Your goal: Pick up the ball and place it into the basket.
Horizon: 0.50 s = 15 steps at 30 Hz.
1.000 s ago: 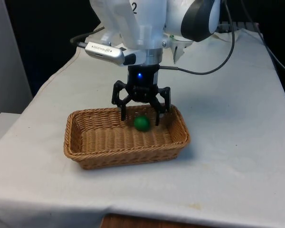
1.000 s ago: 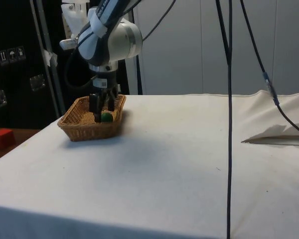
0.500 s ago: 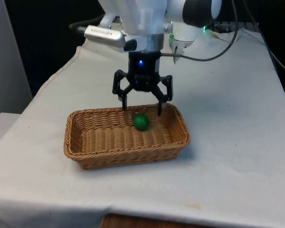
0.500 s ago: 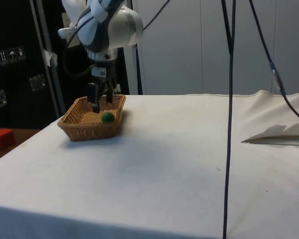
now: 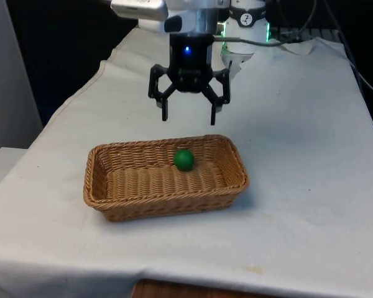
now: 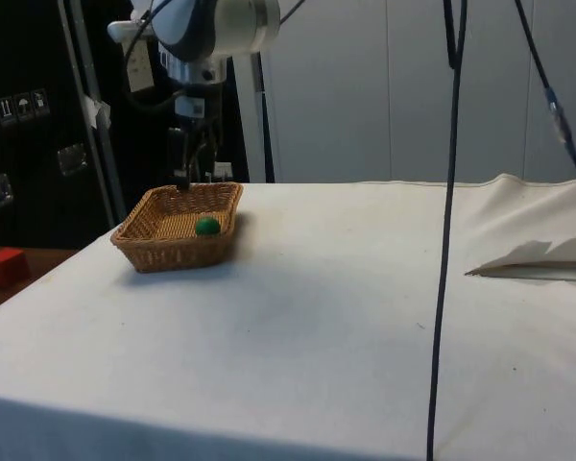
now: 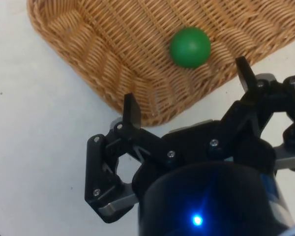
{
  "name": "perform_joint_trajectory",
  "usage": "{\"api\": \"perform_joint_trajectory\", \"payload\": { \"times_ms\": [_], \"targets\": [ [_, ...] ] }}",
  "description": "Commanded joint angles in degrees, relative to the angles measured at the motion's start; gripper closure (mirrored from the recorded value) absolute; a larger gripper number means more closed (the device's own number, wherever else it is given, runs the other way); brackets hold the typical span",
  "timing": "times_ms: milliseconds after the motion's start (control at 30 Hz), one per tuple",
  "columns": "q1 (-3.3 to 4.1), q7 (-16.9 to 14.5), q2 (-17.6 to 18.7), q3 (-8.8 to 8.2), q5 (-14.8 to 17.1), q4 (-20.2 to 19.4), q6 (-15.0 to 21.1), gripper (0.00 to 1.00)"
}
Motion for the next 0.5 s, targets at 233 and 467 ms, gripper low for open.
{"api": "perform_joint_trajectory", "payload": {
  "times_ms": [233, 467],
  "targets": [
    [1.43, 0.86, -4.81, -0.86, -3.55, -2.92, -0.74, 0.00],
    [2.29, 2.52, -10.03, -0.74, -7.39, -6.25, -0.97, 0.00]
  ]
}}
